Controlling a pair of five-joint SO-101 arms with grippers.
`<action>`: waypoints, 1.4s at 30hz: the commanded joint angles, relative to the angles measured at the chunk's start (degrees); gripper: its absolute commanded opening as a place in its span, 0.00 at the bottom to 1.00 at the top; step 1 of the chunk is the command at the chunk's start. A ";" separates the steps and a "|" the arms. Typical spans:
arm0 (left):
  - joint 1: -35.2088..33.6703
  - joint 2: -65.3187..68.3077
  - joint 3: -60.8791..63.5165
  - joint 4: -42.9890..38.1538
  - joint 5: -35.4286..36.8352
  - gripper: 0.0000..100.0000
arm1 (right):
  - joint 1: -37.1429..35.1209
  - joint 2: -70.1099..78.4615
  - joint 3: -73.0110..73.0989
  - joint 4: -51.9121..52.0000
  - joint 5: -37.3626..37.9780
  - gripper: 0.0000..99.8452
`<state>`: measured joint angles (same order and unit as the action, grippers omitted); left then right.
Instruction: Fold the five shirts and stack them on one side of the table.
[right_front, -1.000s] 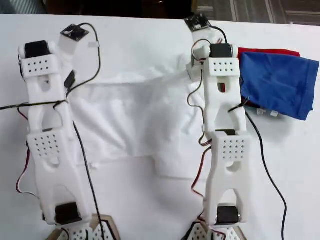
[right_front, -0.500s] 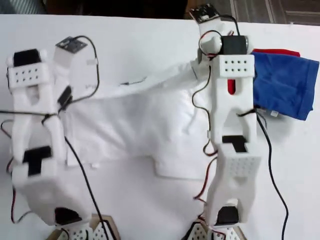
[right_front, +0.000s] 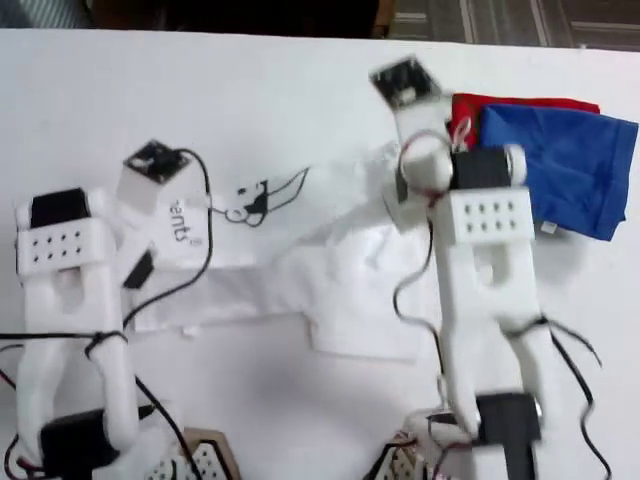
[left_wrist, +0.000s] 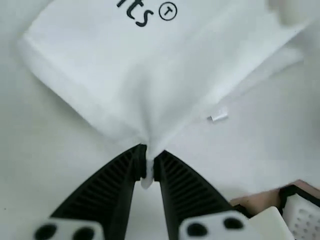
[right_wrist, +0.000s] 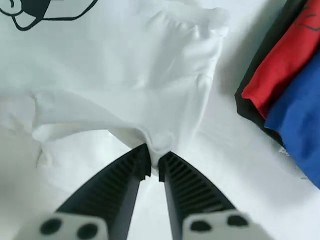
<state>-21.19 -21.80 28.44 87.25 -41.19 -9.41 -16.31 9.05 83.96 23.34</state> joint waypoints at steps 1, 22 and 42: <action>-0.62 -3.43 3.38 -0.88 -1.67 0.03 | 1.63 -9.89 12.22 -4.44 1.14 0.02; -3.69 -3.08 15.34 -6.86 -6.15 0.03 | 5.23 -24.92 32.09 -3.38 3.34 0.02; -3.34 -3.43 21.67 -20.22 -6.07 0.11 | 4.88 -28.09 46.51 -11.74 5.89 0.09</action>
<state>-24.97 -23.38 51.38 67.30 -47.16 -4.66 -42.86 55.56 72.26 28.70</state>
